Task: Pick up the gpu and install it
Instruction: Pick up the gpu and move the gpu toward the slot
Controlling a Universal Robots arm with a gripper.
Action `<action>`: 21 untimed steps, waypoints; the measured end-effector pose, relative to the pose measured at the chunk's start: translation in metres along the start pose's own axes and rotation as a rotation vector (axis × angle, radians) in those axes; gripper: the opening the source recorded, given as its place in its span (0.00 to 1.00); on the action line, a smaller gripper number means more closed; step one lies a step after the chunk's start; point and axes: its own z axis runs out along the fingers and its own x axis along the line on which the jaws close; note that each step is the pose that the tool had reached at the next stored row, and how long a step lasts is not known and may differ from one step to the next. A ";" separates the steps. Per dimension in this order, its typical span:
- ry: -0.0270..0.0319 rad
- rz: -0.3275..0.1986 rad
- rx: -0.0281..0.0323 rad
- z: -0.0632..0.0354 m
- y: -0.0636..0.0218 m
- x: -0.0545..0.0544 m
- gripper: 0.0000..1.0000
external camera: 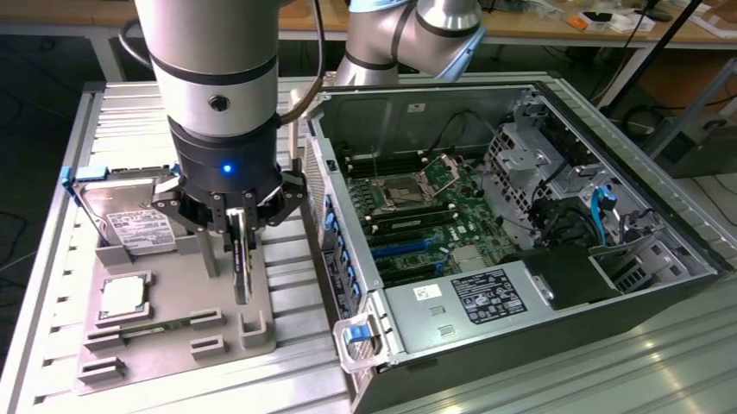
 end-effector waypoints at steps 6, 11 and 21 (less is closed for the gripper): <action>-0.0001 0.000 -0.0001 -0.0055 0.0002 0.000 0.27; -0.0001 0.000 -0.0001 -0.0096 0.0004 0.000 0.27; -0.0001 0.000 -0.0002 -0.0154 0.0007 0.000 0.27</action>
